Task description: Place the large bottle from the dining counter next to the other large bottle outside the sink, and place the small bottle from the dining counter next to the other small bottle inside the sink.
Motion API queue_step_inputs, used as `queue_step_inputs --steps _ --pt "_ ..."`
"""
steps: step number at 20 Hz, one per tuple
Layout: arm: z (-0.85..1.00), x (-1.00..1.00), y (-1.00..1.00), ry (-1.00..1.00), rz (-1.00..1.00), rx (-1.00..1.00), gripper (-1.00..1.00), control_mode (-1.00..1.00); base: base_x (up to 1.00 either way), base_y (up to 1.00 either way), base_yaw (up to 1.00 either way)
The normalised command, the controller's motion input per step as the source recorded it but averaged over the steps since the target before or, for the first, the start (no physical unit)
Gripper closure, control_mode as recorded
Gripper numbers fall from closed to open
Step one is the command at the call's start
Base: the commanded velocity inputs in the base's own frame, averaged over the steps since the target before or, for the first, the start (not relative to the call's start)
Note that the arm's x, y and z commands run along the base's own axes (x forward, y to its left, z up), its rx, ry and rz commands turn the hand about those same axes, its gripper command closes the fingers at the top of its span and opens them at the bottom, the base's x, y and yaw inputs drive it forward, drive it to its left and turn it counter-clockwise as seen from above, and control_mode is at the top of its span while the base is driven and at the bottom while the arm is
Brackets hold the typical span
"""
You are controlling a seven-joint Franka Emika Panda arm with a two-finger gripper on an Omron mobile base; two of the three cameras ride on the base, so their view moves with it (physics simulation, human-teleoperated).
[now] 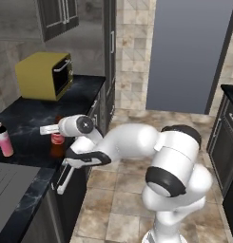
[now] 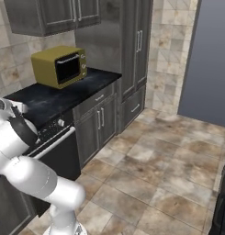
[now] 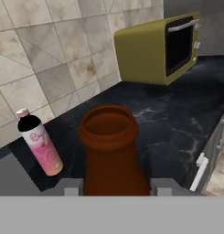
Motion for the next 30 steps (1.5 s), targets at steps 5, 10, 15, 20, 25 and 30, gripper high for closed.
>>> queue_step_inputs --steps 5,10,15,20,25,30 --pt "-0.04 0.0 0.47 0.0 0.04 -0.04 1.0 -1.0 0.0 0.0 0.0" --pt "-0.06 0.0 0.42 0.0 0.03 -0.04 1.0 -1.0 0.0 0.0 0.0" --pt "-0.07 0.0 0.37 0.0 0.02 -0.04 1.0 -1.0 0.0 0.0 0.0" --pt "-0.19 0.0 0.25 -0.01 0.01 -0.05 1.0 -1.0 0.0 0.0 0.0" --pt "-0.38 0.0 0.06 0.0 0.0 -0.04 1.0 -1.0 0.0 0.0 0.0" --pt "-0.39 0.0 0.02 0.0 0.0 -0.02 1.0 -1.0 0.0 0.0 0.0"
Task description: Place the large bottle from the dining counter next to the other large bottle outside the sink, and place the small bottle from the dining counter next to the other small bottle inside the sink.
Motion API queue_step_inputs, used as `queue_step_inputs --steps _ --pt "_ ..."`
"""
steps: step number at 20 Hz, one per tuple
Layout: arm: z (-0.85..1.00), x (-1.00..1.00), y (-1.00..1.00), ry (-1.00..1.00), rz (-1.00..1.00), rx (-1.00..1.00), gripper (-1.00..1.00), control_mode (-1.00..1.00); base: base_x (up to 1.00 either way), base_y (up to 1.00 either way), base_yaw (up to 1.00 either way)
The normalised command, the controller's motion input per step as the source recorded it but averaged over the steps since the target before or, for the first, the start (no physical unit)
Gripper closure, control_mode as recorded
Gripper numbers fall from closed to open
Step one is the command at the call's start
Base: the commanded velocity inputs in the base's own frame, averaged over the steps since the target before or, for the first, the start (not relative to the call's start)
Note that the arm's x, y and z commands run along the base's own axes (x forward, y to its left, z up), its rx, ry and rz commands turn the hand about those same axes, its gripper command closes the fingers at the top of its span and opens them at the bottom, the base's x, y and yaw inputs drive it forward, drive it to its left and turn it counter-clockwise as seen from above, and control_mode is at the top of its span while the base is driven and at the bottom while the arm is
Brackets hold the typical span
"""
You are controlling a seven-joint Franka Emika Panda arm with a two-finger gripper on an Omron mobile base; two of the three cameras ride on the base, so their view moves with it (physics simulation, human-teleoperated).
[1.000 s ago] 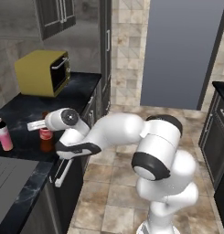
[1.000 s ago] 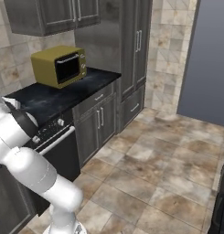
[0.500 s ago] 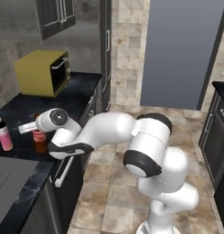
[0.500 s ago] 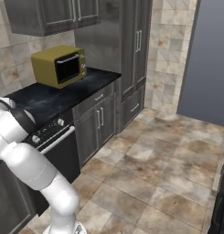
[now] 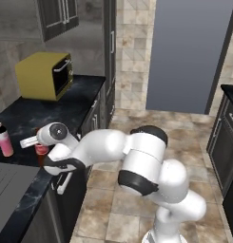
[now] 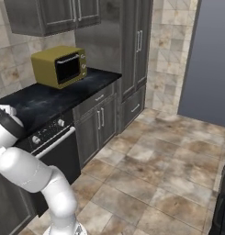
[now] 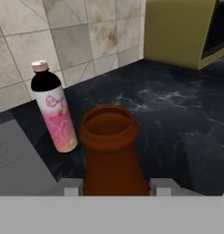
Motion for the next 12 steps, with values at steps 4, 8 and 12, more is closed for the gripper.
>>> queue_step_inputs --steps 4,8,12 --pt "-0.37 0.0 0.02 0.0 0.0 -0.02 1.0 -1.0 0.0 0.0 0.0" --pt "-0.3 0.0 0.03 0.0 0.0 -0.01 1.0 -1.0 0.0 0.0 0.0" --pt "-0.17 0.0 0.0 0.0 0.0 0.0 1.0 -1.0 0.0 0.0 0.0"
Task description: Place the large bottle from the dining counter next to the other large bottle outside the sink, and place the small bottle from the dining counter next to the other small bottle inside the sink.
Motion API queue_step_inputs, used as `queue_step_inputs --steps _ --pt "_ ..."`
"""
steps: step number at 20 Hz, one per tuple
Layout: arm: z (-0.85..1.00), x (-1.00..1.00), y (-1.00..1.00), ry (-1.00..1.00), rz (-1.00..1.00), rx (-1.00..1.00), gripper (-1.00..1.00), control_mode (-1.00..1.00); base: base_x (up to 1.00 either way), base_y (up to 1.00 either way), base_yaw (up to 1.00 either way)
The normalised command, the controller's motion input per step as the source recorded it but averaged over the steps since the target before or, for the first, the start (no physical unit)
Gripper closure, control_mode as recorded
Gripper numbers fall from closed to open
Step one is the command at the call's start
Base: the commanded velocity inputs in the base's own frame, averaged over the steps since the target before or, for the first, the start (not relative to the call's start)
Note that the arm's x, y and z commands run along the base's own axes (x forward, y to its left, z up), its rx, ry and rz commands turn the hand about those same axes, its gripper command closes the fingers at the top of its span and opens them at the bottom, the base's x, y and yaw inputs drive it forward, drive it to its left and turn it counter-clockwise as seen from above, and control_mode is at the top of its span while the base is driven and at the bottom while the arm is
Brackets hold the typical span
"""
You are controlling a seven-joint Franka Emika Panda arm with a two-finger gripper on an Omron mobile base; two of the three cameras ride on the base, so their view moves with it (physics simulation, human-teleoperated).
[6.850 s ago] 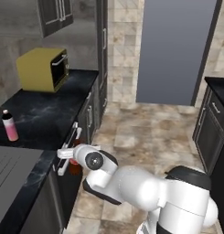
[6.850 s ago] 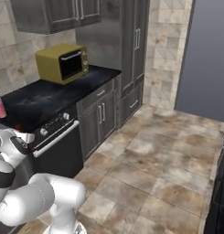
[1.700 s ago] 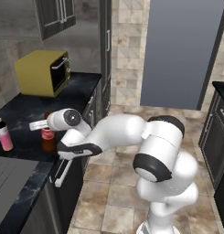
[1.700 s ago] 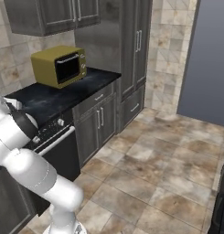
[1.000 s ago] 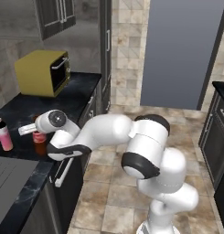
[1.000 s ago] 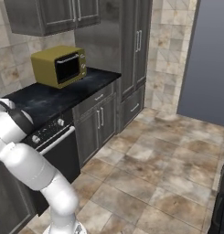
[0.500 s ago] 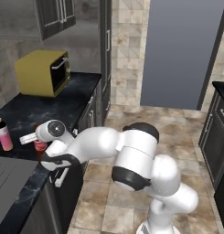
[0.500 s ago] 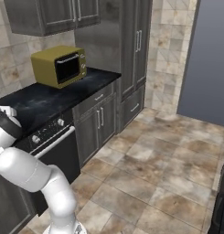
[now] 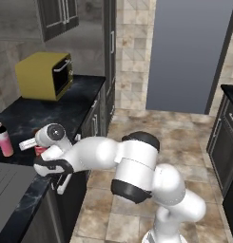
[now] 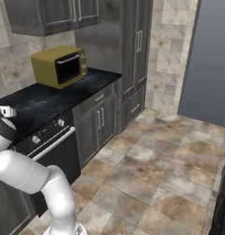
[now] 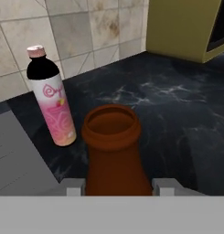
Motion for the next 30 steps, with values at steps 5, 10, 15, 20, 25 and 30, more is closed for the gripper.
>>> queue_step_inputs --steps 5,10,15,20,25,30 --pt "0.02 0.0 0.0 -0.06 0.0 0.0 1.0 -1.0 0.0 0.0 0.0" --pt "0.09 0.0 0.01 -0.09 0.0 0.0 1.0 -1.0 0.0 0.0 0.0" --pt "0.13 0.01 0.0 -0.09 0.0 0.0 1.0 -1.0 0.0 0.0 0.0" --pt "0.16 0.07 -0.01 -0.07 0.0 0.01 1.0 -1.0 0.0 0.0 0.0" --pt "0.12 0.15 -0.09 -0.05 0.0 0.11 1.0 -1.0 0.0 0.0 0.0" --pt "-0.02 0.24 0.0 -0.01 0.0 0.18 1.0 -1.0 0.0 0.0 0.0"
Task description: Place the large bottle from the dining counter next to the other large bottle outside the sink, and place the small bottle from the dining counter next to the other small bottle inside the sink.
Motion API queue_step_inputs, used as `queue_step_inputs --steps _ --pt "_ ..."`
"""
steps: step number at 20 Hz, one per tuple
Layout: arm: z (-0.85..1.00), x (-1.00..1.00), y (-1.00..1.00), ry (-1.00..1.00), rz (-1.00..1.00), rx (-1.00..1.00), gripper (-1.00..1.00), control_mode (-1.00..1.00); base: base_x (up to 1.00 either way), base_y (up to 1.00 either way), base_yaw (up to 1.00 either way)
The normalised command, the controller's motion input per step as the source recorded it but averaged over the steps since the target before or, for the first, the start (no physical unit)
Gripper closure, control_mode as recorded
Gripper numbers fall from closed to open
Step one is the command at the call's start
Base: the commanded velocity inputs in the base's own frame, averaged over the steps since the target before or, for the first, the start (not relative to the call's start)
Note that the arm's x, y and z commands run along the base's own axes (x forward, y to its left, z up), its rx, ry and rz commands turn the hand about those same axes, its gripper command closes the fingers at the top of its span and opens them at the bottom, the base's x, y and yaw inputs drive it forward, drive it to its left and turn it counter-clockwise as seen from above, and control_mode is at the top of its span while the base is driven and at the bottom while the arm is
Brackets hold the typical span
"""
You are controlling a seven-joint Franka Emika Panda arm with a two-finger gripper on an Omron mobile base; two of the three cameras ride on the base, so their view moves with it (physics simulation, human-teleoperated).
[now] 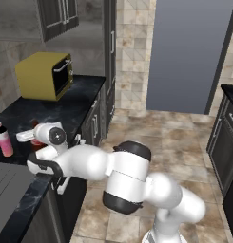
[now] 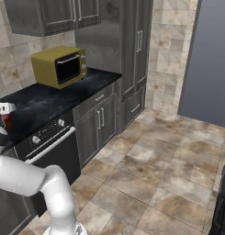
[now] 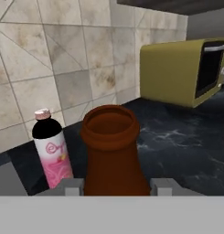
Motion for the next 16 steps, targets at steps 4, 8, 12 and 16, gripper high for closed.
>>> queue_step_inputs --steps 4,8,12,16 --pt "-0.16 0.19 0.07 0.0 0.02 0.16 1.0 -1.0 0.0 0.0 0.0" --pt "-0.23 0.03 0.13 0.0 0.03 0.12 1.0 -1.0 0.0 0.0 0.0" --pt "-0.33 0.0 0.19 0.0 0.02 0.02 1.0 -1.0 0.0 0.0 0.0" --pt "-0.34 0.02 0.2 0.03 0.01 0.0 1.0 -1.0 0.0 0.0 0.0"
